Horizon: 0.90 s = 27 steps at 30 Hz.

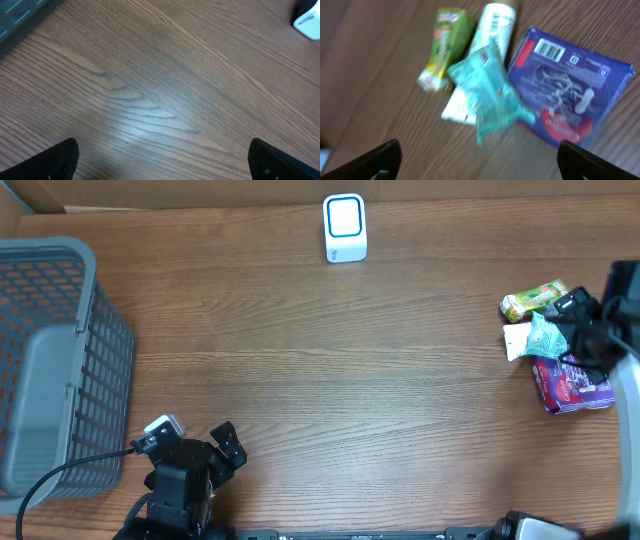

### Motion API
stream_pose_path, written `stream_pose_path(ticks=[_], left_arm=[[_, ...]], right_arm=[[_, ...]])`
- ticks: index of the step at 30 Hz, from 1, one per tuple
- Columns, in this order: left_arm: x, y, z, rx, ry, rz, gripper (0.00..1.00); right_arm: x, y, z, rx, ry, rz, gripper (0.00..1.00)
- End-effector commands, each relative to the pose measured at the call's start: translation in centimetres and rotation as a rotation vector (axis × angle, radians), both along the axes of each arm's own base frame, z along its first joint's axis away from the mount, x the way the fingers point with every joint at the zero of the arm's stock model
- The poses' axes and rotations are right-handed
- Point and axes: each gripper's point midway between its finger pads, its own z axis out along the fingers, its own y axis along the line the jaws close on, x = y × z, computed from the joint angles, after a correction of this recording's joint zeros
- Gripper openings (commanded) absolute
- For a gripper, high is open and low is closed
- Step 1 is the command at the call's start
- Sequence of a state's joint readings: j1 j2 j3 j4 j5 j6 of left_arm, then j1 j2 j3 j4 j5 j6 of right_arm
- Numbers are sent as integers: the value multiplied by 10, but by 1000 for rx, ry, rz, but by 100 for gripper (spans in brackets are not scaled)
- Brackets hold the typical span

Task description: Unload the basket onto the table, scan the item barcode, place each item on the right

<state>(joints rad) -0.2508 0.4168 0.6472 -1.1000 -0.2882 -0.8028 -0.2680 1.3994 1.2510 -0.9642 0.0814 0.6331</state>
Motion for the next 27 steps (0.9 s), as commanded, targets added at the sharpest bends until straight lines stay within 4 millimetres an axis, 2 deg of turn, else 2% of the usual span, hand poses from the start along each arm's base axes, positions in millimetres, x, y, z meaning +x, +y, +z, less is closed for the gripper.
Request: stream_pose_path(ticks=[1,4,8,14,17,18,21,27], left_arm=[[0,2,0,0,-5,10,99],[0,2,0,0,-5,10,100],[0,1,0,0,-5,10,100],[0,2,0,0,-5,10,100],[0,2,0,0,-5,10,100],[0,2,0,0,-5,10,100],[0,2,0,0,-5,10,100],[0,2,0,0,-5,10,99]], right_arm=[[-15,33,67,53,-188,147,100],[-39,62,89,138,-255,221,100],[-79,90,99,231,-253,271,100],[-116,96,97,225,-210,252,100],[-133,101,87,256,-136,241,100],[-139,93,81,218,-95,212,100],[-138,86,80,179,-93,201,100],[-113,82,96,33,-202,382,100]])
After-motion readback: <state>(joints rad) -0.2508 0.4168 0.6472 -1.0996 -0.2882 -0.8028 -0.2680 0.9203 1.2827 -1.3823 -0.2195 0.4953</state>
